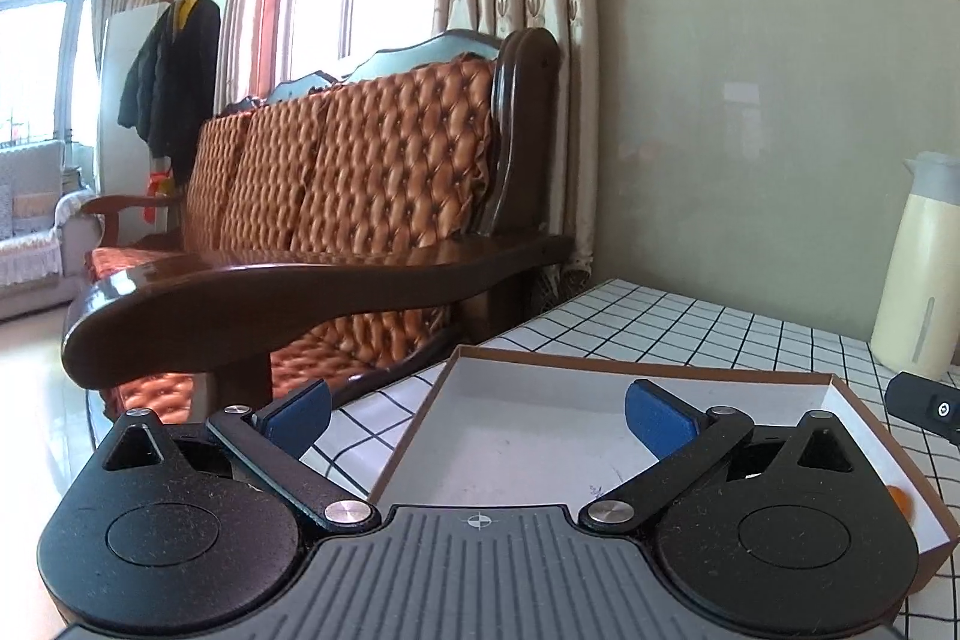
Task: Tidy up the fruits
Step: 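Withdraw both open tools from the box toward the remaining fruit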
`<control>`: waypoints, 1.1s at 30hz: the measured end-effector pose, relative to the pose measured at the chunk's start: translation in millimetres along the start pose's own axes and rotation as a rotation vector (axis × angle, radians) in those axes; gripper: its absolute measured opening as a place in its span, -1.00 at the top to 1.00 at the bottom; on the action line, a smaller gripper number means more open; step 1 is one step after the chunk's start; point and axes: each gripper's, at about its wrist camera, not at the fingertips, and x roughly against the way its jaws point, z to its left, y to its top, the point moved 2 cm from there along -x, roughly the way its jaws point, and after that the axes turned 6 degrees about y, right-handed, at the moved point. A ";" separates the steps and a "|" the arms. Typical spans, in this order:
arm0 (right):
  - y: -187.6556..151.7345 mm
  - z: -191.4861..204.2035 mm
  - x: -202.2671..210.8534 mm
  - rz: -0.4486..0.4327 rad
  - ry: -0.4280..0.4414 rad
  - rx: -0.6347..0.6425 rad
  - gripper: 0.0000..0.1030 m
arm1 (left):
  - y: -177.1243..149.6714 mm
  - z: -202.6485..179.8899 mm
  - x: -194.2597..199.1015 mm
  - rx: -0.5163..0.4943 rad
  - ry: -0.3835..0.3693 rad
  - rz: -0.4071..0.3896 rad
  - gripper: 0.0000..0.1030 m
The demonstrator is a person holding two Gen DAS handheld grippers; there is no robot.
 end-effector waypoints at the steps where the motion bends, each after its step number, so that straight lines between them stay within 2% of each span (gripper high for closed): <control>1: -0.5 0.9 0.1 0.004 0.005 0.003 -0.88 | 0.3 0.5 0.8 -0.003 0.002 0.003 -1.00; 13: -3.2 1.9 6.8 0.047 0.041 -0.004 -0.88 | 0.0 12.2 11.5 0.016 0.032 0.017 -1.00; 19: -2.9 4.9 11.7 0.062 0.052 0.020 -0.88 | -2.8 10.3 10.1 0.034 0.073 0.019 -1.00; 26: 2.4 1.1 21.3 0.063 0.055 0.015 -0.88 | -5.6 9.2 22.8 0.033 0.048 0.013 -1.00; 33: -0.5 -4.4 33.2 0.091 0.050 0.022 -0.88 | -11.3 -6.4 35.6 0.002 -0.007 0.011 -1.00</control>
